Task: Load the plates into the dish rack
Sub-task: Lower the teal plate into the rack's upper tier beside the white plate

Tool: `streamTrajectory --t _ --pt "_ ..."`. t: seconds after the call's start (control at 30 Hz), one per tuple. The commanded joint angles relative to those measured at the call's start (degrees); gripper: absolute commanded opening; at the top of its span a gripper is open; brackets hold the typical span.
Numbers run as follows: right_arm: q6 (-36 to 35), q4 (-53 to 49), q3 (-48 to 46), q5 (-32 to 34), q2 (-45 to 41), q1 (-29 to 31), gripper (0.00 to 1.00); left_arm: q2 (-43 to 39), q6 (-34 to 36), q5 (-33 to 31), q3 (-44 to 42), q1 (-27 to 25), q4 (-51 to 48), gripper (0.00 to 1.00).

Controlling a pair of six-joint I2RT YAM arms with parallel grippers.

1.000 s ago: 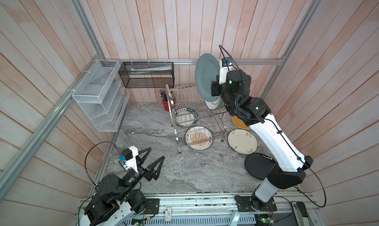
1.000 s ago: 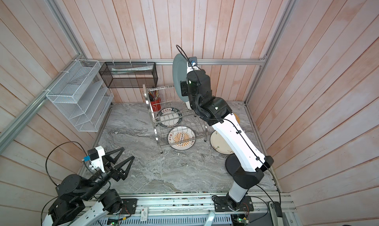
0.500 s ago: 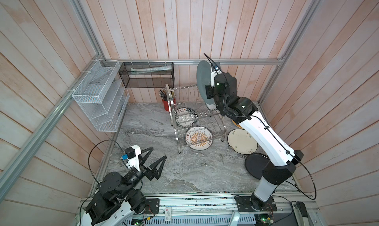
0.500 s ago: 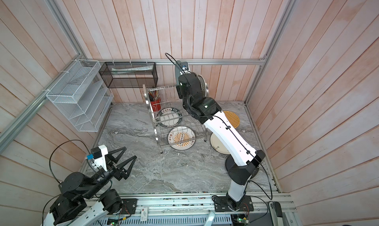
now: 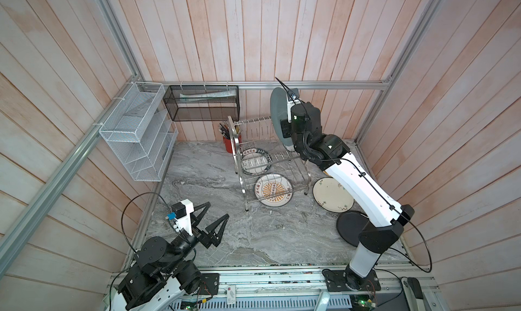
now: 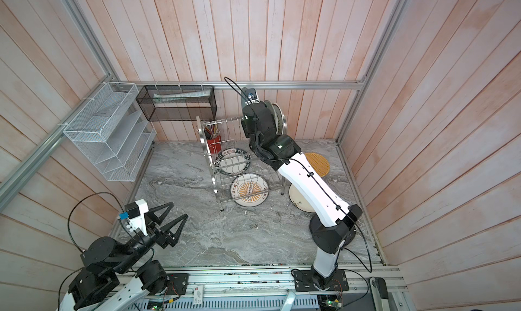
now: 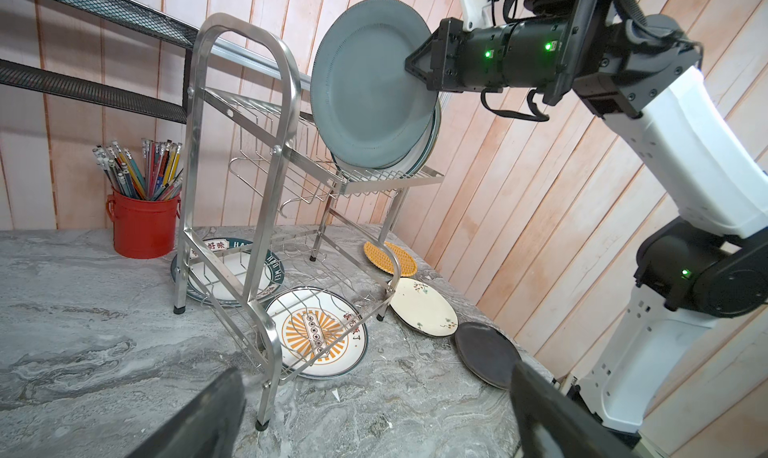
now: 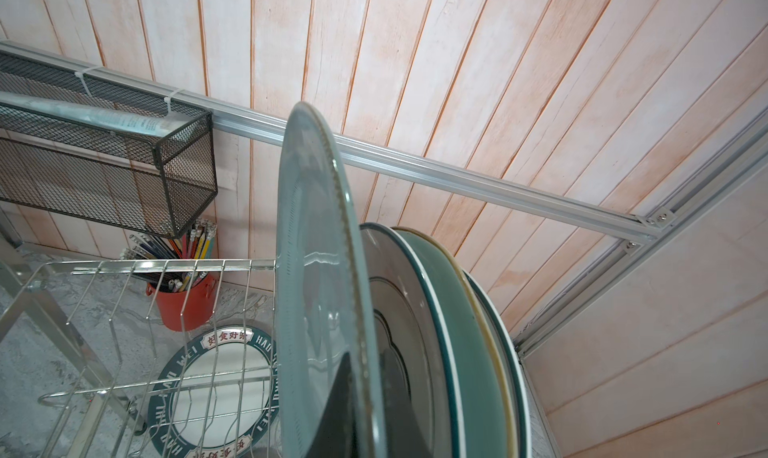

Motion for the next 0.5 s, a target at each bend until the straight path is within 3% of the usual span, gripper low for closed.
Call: streamTrajectory --t 0.0,0.47 --pt "1.22 5.88 0.36 0.64 -0.75 -0.31 0.00 0.55 0.66 1.07 -0.40 0.25 0.71 1.00" --pt "2.25 2.65 -0.72 -0.95 -0.92 -0.33 0.00 0.86 0.51 1.10 -0.44 0.28 0.65 1.00"
